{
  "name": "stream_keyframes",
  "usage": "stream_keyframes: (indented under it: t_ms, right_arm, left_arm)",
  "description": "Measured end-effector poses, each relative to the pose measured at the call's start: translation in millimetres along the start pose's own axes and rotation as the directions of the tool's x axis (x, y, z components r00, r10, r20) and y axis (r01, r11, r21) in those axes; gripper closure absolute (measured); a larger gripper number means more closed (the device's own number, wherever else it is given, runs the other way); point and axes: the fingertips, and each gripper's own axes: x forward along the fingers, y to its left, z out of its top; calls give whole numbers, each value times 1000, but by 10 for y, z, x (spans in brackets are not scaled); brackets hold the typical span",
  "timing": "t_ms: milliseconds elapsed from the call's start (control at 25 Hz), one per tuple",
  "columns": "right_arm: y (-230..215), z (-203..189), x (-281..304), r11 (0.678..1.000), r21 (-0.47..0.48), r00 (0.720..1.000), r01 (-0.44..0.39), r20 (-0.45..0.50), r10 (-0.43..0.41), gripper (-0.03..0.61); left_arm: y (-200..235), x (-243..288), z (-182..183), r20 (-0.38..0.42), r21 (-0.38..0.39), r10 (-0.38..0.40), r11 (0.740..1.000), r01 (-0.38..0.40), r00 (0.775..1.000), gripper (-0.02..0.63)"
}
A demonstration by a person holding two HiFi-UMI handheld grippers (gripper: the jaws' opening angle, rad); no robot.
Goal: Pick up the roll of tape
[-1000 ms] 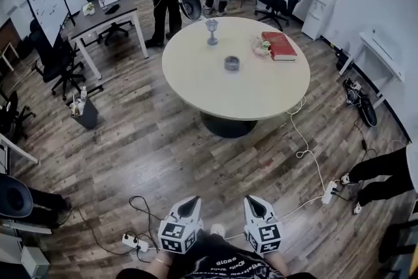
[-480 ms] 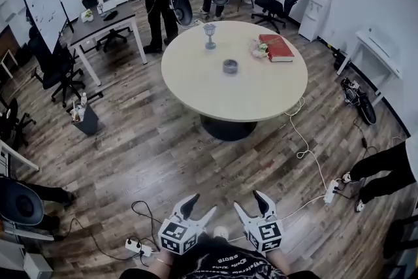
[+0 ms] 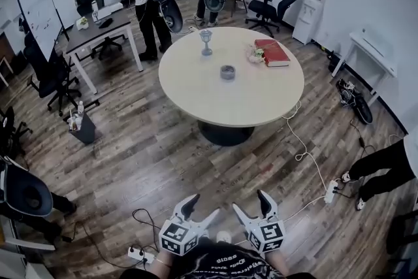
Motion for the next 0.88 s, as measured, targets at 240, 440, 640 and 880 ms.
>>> stream_keyframes:
  t_ms: [240, 440, 640, 880]
  right_arm:
    - [51, 78, 89, 998, 6, 997, 68, 35, -68, 195]
    - [191, 37, 181, 997, 18, 996, 80, 25, -81, 199]
    - [245, -63, 360, 998, 20, 998, 55, -13, -55, 202]
    - [17, -52, 701, 1000, 10, 999, 22, -45, -21, 207]
  left_arm:
    - [222, -59, 141, 42, 32, -17, 999, 16, 999, 287]
    - [382, -115, 126, 45, 26, -8, 1000, 7, 999, 288]
    - [567, -43, 48, 19, 16, 19, 1000, -19, 1000, 288]
    - [825, 259, 106, 5, 4, 65, 998, -65, 998, 288]
